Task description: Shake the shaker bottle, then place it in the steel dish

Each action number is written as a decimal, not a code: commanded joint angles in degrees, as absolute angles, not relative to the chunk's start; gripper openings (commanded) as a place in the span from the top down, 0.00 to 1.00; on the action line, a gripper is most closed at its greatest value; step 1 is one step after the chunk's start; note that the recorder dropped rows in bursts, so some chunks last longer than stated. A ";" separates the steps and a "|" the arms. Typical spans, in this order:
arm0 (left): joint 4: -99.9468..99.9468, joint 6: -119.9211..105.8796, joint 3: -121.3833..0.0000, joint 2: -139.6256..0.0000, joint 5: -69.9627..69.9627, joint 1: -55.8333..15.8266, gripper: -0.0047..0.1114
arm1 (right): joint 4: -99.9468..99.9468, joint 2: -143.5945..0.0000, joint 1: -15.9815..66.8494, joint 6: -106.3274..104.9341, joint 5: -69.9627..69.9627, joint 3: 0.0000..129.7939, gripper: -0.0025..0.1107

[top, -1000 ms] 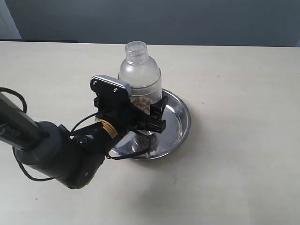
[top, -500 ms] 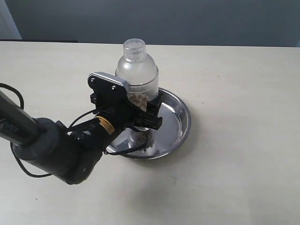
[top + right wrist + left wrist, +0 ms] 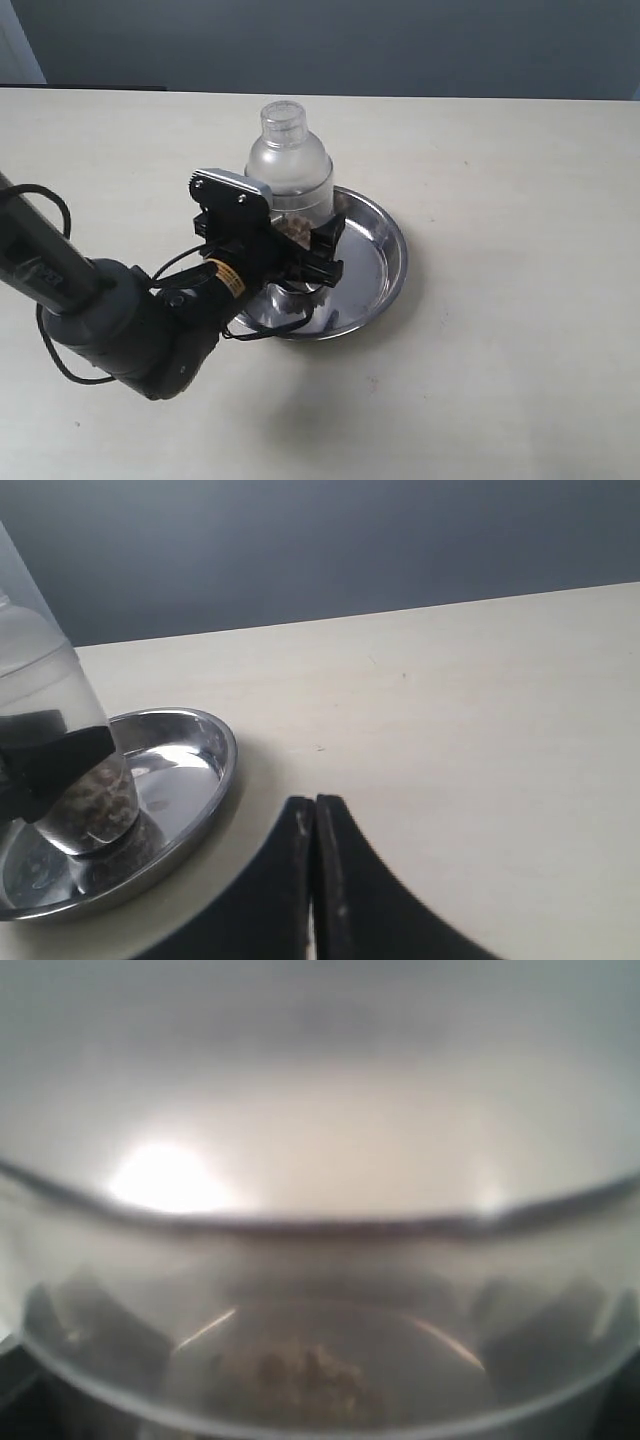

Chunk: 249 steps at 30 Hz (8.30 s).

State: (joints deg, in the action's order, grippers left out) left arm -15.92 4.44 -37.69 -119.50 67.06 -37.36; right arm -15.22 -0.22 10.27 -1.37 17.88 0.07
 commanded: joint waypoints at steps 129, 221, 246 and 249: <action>-29.48 -41.00 -24.89 -34.72 9.56 -35.55 0.96 | -15.16 0.00 10.28 -1.49 17.46 0.00 0.98; -6.29 -3.17 0.00 0.00 -12.40 4.99 0.96 | -15.17 0.00 10.28 -1.49 17.46 0.00 0.98; -6.29 -3.17 0.00 0.00 -12.40 4.99 0.96 | -15.17 0.00 10.28 -1.49 17.46 0.00 0.98; -6.29 -3.17 0.00 0.00 -12.40 4.99 0.96 | -15.17 0.00 10.28 -1.49 17.46 0.00 0.98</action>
